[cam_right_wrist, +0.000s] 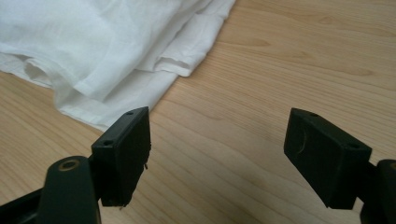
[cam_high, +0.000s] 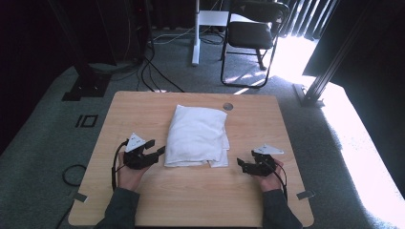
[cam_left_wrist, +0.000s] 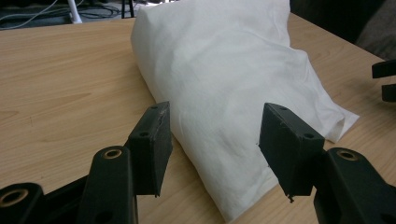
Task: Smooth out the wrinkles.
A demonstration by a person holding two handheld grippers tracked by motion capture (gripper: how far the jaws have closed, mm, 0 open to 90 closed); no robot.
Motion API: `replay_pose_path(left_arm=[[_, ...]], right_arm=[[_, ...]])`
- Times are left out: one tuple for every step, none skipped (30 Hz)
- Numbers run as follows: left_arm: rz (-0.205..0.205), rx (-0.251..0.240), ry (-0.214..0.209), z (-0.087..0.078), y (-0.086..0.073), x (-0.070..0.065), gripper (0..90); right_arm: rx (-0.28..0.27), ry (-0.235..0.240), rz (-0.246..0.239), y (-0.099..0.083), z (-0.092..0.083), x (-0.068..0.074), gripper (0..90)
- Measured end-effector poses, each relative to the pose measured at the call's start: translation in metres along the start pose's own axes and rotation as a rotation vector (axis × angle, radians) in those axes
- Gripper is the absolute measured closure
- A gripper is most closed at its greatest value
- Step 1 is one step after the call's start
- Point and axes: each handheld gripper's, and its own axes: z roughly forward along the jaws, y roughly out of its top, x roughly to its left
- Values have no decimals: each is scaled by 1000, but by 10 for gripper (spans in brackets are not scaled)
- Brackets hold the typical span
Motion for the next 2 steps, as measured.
replay_pose_path(left_arm=[[-1,-3,-1,-1,-1,-1,448],[-4,-6,0,-1,-3,-1,447]], right_arm=[[0,-1,3,0,0,-1,227],[-2,-1,6,-1,-1,-2,227]])
